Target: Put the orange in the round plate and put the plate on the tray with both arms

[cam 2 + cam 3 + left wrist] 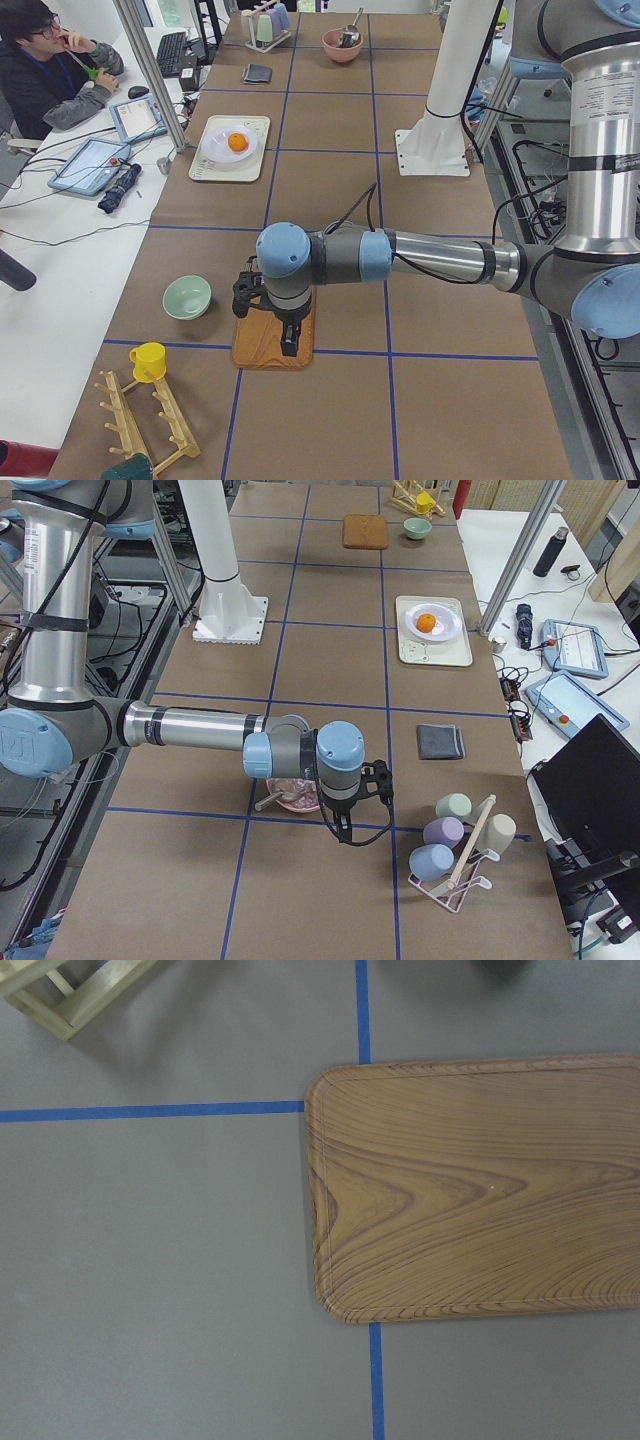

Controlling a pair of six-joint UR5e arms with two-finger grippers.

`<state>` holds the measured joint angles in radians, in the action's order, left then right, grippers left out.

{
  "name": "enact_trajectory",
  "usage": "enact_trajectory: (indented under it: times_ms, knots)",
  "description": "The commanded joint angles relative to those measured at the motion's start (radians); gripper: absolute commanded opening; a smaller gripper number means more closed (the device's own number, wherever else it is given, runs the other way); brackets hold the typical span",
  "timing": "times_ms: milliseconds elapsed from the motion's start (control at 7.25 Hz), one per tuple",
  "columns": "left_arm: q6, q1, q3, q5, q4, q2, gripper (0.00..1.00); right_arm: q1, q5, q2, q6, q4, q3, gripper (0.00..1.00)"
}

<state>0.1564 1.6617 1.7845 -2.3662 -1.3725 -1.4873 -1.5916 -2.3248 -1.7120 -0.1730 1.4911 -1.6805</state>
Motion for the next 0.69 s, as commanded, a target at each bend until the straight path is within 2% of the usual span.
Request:
enact_trajectory:
  times_ms: [0, 552]
  knots:
    - [0.000, 0.000, 0.003, 0.004, 0.001, 0.007, 0.99, 0.001, -0.002, 0.000, 0.004, 0.001, 0.002, 1.00]
    - [0.000, 0.000, 0.007, 0.004, 0.000, 0.021, 0.99, 0.001, -0.034, 0.000, 0.009, 0.000, 0.002, 1.00]
